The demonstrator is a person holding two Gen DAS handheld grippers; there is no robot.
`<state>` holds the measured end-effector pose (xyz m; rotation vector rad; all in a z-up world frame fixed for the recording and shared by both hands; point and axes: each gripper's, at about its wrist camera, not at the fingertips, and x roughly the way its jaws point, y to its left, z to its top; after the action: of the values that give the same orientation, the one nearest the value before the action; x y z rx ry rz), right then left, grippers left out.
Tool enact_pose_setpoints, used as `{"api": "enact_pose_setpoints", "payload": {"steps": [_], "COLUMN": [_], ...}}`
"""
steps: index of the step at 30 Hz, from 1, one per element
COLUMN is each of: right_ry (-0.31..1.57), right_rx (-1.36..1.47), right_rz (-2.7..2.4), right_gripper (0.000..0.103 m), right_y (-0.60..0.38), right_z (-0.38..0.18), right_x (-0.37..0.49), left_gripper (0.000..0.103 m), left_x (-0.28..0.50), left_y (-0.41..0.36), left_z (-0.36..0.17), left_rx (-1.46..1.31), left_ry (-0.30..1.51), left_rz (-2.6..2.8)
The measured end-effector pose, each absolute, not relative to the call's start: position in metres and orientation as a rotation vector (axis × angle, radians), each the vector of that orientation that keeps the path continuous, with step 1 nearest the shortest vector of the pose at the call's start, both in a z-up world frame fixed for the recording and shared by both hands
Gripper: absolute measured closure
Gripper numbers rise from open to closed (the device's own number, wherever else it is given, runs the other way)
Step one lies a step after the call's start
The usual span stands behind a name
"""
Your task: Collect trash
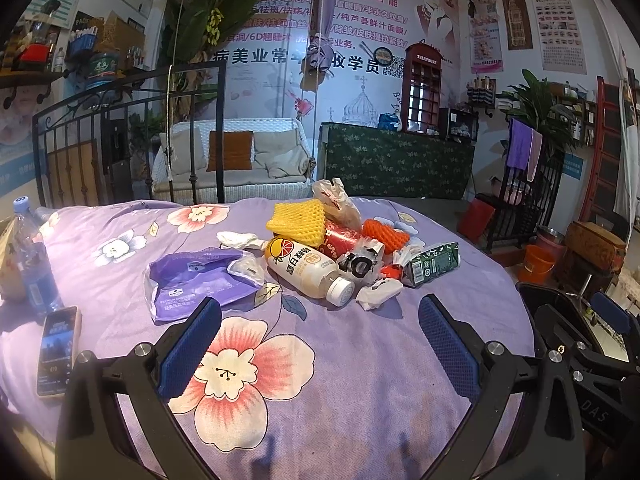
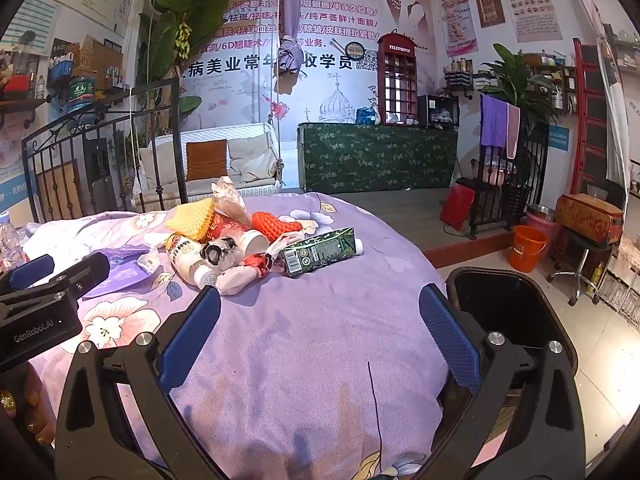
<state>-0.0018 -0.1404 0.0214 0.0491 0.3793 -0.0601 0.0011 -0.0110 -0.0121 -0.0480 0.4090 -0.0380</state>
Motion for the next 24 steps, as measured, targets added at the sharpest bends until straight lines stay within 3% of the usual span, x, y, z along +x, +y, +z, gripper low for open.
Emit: {"api": "enact_pose_setpoints", "payload": {"steps": [24], "right_ry": [0.388], "right_rx": [0.05], "right_rz": [-0.058], "right_gripper": [0.005], "right_y": [-0.1399], "right_z": [0.0188], "right_x": [0.0027], "left_gripper": [0.006], "left_x": [0.0015], "left_y": [-0.0117], "left_z": [-0.0127], "left_rx": [-0.048], "left_ry": [0.412], "left_rz": [-0.039]}}
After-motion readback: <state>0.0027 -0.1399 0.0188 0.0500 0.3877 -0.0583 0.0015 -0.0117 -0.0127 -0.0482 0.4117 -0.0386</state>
